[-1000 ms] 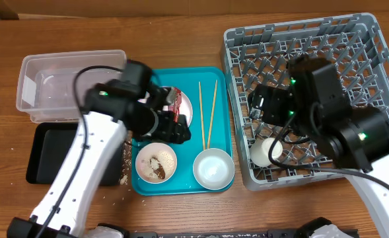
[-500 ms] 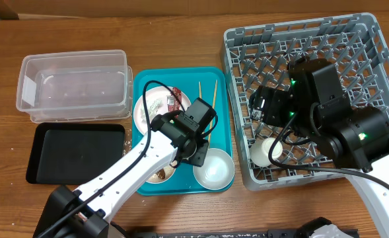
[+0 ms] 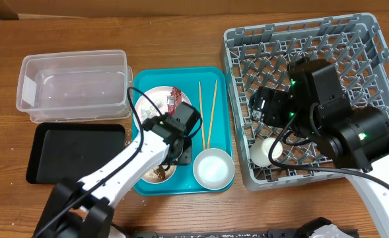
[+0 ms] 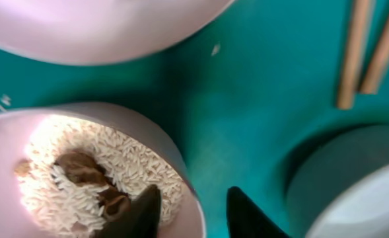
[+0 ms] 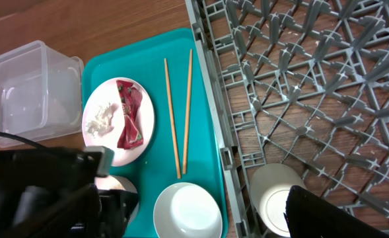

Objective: Sort waste into correct bins and load items into the dishwasher
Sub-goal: 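Grasp the bowl with food scraps with the left gripper, then tip the scrap bowl over the black tray to dump the food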

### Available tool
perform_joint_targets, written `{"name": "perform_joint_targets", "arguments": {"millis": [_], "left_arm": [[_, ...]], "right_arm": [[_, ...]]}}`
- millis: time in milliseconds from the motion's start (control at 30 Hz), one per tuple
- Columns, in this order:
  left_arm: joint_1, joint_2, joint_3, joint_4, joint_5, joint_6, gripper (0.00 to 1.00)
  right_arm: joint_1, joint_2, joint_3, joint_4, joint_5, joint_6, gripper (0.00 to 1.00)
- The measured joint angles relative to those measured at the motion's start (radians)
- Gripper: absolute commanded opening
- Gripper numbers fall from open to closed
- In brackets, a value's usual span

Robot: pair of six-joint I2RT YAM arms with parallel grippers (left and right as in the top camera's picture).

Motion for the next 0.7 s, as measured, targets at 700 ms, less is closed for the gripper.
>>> {"name": "perform_joint_targets", "arguments": {"millis": [700], "left_arm": [[0.155, -0.146, 0.084, -0.129, 0.224, -0.014, 0.04]], "right_arm": [[0.000, 0.000, 0.000, -0.010, 0.000, 0.000, 0.92]]}}
